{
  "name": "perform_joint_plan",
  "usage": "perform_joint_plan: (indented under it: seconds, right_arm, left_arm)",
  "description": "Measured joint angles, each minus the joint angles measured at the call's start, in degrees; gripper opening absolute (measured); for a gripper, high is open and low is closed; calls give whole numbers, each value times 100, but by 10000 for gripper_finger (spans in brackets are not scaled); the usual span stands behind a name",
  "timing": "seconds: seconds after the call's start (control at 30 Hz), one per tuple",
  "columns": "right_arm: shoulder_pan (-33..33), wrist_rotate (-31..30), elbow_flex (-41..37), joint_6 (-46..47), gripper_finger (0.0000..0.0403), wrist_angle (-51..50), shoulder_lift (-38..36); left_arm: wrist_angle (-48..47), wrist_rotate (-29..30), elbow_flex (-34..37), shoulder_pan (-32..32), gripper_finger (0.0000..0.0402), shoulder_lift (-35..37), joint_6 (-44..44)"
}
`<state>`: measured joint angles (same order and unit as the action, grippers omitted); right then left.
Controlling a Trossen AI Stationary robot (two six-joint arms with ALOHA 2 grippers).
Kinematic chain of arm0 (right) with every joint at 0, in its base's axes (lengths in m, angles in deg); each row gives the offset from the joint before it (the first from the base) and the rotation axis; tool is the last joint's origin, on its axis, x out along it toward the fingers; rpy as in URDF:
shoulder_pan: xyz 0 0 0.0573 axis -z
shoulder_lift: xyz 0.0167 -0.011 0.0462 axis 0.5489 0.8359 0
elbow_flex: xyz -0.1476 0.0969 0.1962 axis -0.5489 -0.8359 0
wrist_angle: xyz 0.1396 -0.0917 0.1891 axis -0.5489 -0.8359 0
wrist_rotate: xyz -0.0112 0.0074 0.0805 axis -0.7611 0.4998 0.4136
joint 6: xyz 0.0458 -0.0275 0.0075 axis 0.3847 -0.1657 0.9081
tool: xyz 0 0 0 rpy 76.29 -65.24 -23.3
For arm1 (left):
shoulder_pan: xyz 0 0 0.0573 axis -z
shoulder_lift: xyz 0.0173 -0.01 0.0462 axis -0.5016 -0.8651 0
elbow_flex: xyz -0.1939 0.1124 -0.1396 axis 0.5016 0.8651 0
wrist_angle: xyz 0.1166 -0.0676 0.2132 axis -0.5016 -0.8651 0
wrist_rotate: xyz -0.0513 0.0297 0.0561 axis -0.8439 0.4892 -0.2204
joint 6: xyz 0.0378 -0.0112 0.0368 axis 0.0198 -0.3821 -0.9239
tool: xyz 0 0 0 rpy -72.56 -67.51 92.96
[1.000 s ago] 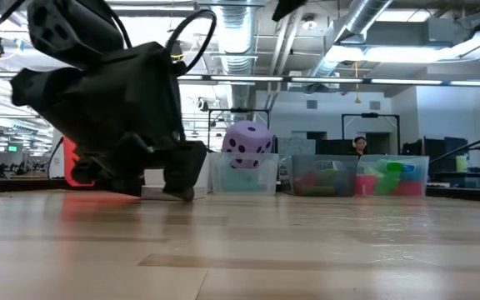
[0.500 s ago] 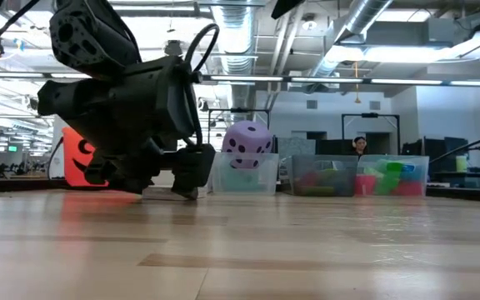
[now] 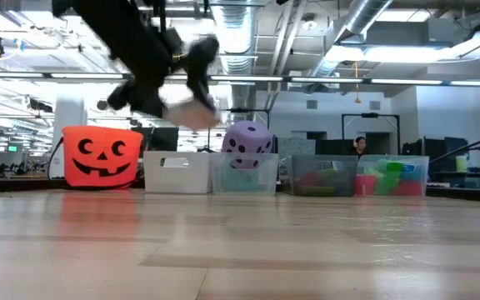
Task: Pick & Place Toys
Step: Put the orange deck of cards into the white bin
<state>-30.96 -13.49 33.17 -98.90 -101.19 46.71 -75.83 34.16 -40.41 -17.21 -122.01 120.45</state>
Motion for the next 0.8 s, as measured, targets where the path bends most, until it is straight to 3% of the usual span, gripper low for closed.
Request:
perform_joint_plan:
  seconds: [0.27, 0.4, 0.57, 0.73, 0.8]
  right_arm:
    - [0, 0, 0, 0, 383, 233, -292]
    - [0, 0, 0, 0, 383, 190, -366]
    - [11, 2, 0, -85, 383, 38, -391]
    - [46, 2, 0, -208, 383, -86, -398]
    - [49, 2, 0, -210, 383, -166, -398]
  left_arm:
    - [-106, 524, -10, -995, 302, 1191, -1739]
    - [-44, 282, -13, -1615, 302, 1276, -2269]
    - [50, -307, -16, -2246, 302, 1032, -2616]
    - [667, -803, -18, -2685, 304, 339, -2722]
    - [741, -1036, -18, -2798, 333, -3, -2665]
